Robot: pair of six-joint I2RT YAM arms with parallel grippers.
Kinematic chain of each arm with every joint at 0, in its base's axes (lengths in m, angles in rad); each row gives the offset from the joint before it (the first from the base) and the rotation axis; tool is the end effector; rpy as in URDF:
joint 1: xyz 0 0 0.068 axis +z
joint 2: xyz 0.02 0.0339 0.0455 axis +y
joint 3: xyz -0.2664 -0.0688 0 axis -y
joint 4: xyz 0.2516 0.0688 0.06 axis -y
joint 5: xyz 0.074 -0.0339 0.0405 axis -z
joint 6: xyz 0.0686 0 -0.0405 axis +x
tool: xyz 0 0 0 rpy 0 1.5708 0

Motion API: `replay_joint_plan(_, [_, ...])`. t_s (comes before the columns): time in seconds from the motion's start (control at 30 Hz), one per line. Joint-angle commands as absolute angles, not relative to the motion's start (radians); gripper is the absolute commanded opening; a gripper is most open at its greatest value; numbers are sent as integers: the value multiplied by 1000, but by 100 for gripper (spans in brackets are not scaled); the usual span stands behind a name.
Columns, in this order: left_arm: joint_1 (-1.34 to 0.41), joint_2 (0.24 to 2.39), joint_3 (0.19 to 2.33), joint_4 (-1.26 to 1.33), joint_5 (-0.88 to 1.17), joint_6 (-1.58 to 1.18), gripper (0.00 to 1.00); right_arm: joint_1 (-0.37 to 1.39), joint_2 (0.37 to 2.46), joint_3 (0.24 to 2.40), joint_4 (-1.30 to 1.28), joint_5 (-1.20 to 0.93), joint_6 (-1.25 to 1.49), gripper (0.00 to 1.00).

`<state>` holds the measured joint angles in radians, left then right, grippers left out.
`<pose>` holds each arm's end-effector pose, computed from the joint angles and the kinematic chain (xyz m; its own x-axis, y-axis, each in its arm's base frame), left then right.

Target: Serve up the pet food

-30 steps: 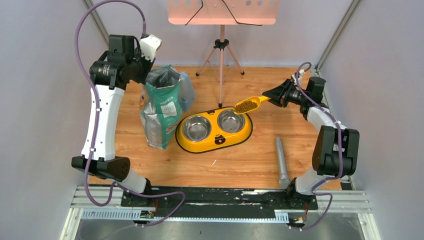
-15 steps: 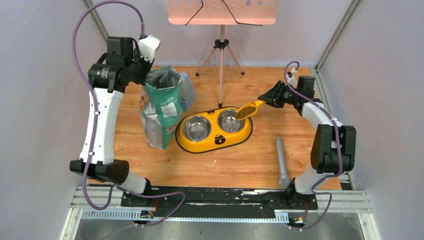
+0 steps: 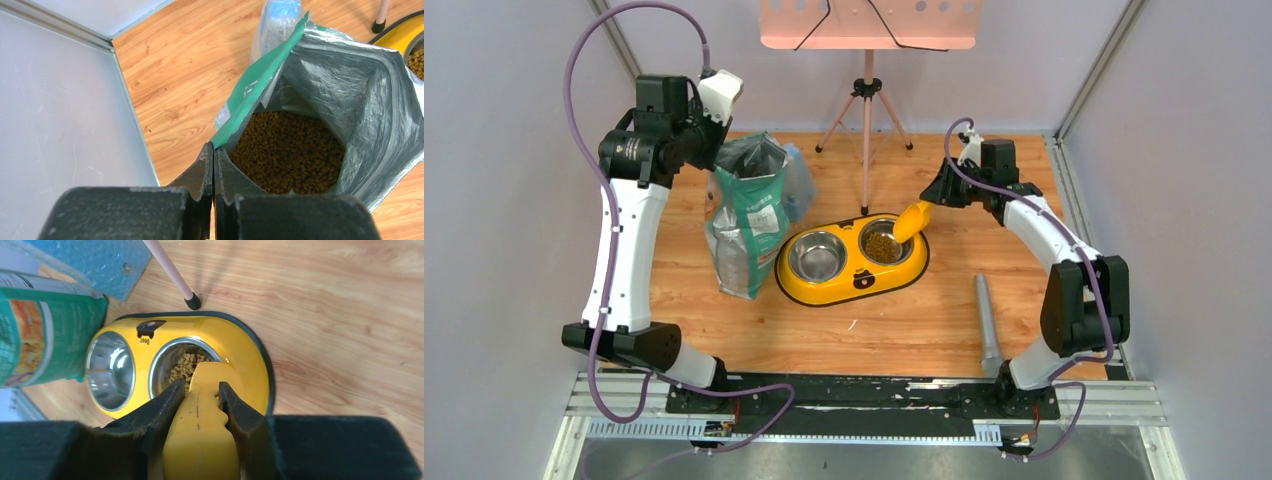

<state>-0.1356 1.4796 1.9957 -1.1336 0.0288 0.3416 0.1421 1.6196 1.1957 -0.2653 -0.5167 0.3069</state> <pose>0.2982 -0.0427 0.4726 -0.4875 0.4045 -0.7738 0.3414 0.9040 0.2574 0.3814 0.0888 0.2458 -0.7513 0.1579 -0.6408 -0.2870 0.7962 0.5326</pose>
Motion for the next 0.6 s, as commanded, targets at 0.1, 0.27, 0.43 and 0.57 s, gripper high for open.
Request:
replay_joint_plan(0.1, [-130, 1401, 2026, -946, 63, 321, 0, 263, 1470, 1248, -299, -385, -25, 0])
replay_joint_plan(0.27, [-130, 1417, 2047, -962, 94, 299, 0, 273, 1441, 1394, -374, -461, -7, 0])
replay_joint_plan(0.43, [-130, 1429, 2063, -970, 136, 273, 0, 311, 1427, 1620, -345, -684, 144, 0])
replay_joint_plan(0.57, [-131, 1436, 2069, -967, 171, 243, 0, 377, 1498, 1781, -261, -751, 239, 0])
